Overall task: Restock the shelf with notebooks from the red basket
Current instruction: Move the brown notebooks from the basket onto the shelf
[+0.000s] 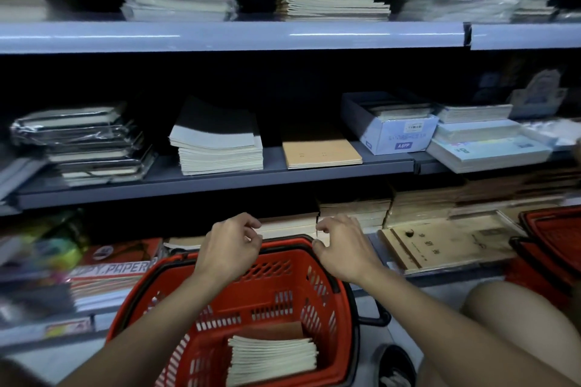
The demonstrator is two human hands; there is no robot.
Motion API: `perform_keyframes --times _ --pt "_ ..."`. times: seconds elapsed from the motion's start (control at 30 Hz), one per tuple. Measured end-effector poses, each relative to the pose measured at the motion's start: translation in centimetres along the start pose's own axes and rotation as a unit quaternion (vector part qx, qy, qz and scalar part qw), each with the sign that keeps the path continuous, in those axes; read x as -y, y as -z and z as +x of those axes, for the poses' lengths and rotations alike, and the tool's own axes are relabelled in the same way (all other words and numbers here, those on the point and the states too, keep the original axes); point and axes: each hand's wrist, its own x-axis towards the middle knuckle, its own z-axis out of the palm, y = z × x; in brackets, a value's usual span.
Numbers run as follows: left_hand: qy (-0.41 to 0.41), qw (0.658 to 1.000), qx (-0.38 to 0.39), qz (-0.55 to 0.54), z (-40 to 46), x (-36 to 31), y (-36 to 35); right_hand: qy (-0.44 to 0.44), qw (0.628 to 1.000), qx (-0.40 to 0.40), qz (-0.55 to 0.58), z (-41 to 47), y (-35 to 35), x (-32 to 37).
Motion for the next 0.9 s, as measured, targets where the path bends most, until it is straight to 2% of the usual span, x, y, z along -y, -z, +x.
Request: perform_keyframes --times 0.27,0.43,0.73,0.9 --pt "0.025 0.999 0.033 -0.007 -1.8 3.5 -1.8 0.003 0.998 0.063 -0.003 -1.2 -4.0 0.4" --pt "0.044 0.996 0.072 0.001 -2.8 5.9 -3.7 -0.023 0.99 0.139 0.007 -1.6 -7.8 -1.1" --pt "0.146 0.967 0.207 0.016 -3.4 9.9 -7.7 -0.065 0.96 0.262 -0.067 -2.3 -12.6 -2.2" --pt "0.212 0.946 0.245 0.027 -4.0 12.6 -9.9 -0.085 0.944 0.307 -0.084 -2.3 -14.6 -1.8"
